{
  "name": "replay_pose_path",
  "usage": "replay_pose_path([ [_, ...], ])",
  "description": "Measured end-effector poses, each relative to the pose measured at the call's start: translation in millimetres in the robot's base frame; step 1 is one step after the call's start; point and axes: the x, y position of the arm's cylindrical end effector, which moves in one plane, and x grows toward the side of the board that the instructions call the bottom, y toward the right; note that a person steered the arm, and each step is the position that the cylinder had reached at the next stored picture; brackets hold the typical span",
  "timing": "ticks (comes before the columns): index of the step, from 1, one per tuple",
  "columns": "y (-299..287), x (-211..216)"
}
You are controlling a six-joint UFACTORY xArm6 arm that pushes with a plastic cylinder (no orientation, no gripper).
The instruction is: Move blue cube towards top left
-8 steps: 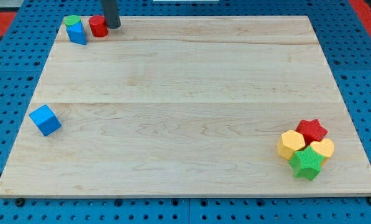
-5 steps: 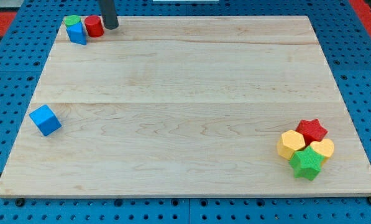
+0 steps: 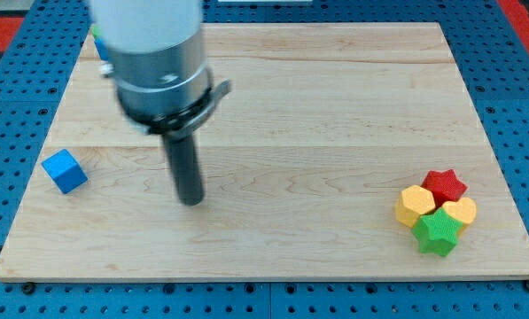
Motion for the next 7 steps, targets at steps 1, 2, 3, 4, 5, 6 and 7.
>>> replay_pose_path([
  [1, -70, 14],
  [2, -142, 14],
  [3, -179, -13],
  [4, -171, -39],
  [5, -139, -48],
  [6, -125, -47],
  [7, -122, -33],
])
